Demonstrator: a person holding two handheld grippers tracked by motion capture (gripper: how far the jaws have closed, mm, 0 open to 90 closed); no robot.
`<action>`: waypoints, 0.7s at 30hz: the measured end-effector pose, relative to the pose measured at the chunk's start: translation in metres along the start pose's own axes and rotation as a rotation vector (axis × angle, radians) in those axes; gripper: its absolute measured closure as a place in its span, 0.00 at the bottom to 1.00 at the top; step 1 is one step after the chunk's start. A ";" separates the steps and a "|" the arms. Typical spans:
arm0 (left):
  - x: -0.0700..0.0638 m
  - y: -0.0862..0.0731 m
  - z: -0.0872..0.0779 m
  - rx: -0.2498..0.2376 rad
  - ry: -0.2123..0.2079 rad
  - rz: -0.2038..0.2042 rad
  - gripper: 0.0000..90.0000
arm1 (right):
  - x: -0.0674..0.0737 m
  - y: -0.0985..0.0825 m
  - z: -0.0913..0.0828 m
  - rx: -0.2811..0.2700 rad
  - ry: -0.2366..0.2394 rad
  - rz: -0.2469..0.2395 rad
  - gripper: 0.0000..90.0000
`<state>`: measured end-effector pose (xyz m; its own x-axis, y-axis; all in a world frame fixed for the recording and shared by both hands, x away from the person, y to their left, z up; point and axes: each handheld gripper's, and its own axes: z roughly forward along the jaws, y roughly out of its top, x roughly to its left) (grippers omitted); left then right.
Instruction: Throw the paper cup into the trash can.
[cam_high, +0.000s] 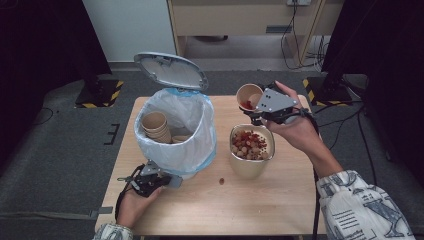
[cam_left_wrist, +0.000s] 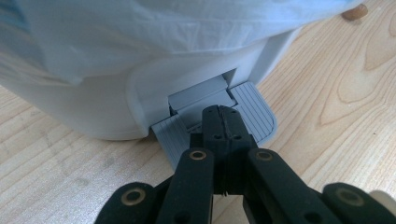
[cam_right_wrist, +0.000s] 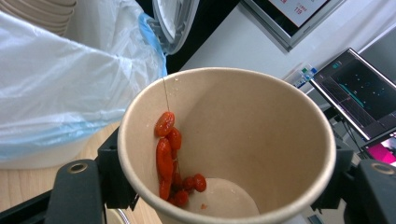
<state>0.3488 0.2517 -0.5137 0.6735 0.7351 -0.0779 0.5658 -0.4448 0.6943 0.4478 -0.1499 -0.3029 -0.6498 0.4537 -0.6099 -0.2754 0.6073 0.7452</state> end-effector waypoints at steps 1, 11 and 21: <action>0.000 0.000 0.000 0.000 0.000 0.000 1.00 | 0.000 0.001 0.001 -0.003 0.002 0.005 0.31; 0.000 0.000 0.000 -0.003 0.000 -0.003 1.00 | 0.002 0.014 0.009 -0.027 0.023 0.030 0.31; -0.001 0.000 0.000 -0.003 0.001 -0.003 1.00 | 0.006 0.026 0.017 -0.044 0.052 0.072 0.31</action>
<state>0.3486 0.2512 -0.5138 0.6717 0.7365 -0.0793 0.5661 -0.4414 0.6962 0.4489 -0.1198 -0.2915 -0.7043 0.4600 -0.5406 -0.2572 0.5445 0.7984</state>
